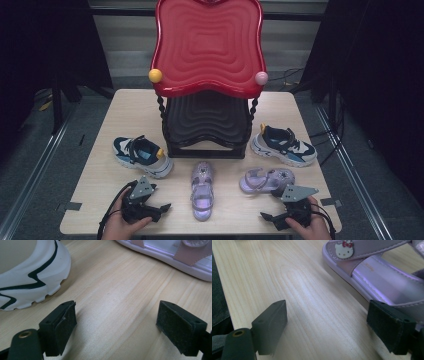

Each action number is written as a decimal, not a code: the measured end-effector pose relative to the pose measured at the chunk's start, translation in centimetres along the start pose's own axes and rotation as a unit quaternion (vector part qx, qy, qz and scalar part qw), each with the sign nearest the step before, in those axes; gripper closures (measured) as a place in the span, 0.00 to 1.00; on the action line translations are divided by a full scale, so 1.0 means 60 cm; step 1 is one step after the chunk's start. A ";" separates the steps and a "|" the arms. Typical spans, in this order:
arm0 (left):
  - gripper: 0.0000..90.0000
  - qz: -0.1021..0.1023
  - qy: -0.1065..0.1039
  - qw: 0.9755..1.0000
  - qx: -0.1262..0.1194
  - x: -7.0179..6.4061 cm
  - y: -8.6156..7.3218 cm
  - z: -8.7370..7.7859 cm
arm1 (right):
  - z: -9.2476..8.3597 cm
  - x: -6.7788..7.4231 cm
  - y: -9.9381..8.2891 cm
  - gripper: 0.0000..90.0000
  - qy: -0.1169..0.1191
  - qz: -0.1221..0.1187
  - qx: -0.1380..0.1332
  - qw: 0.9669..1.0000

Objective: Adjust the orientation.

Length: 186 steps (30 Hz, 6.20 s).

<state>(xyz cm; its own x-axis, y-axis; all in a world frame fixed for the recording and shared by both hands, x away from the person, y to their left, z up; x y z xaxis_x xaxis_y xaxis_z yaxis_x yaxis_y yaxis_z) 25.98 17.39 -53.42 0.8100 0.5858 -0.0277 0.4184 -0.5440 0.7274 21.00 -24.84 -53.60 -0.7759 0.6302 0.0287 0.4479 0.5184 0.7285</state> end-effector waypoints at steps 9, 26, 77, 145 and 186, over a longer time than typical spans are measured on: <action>0.17 0.001 0.000 1.000 0.001 0.000 0.000 0.000 | 0.000 0.000 0.000 0.18 0.000 0.001 0.000 1.000; 0.21 0.001 0.006 1.000 0.006 -0.017 0.020 -0.003 | 0.000 0.000 0.000 0.18 0.001 0.001 0.000 1.000; 0.74 0.035 -0.068 0.997 0.007 -0.066 0.070 0.023 | 0.001 0.000 0.000 0.17 0.003 0.000 -0.001 1.000; 0.22 0.021 -0.038 0.999 -0.003 -0.038 0.046 0.049 | 0.001 0.000 0.001 0.17 0.004 -0.001 0.000 1.000; 0.36 0.035 -0.042 0.998 -0.015 -0.030 0.067 0.070 | 0.001 0.000 0.001 0.17 0.004 -0.001 -0.001 1.000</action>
<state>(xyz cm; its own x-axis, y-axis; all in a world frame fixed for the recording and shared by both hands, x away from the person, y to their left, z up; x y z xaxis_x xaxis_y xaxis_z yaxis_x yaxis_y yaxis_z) 27.91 11.63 -53.36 0.8689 0.4938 -0.0333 0.3486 -0.5629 0.7494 21.07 -24.80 -53.61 -0.7806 0.6241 0.0321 0.4451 0.5192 0.7296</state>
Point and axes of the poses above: each handheld gripper's, and its own axes: z roughly forward along the jaws, y roughly out of its top, x roughly to its left, the point moved 4 cm from there along z, roughly forward along the jaws
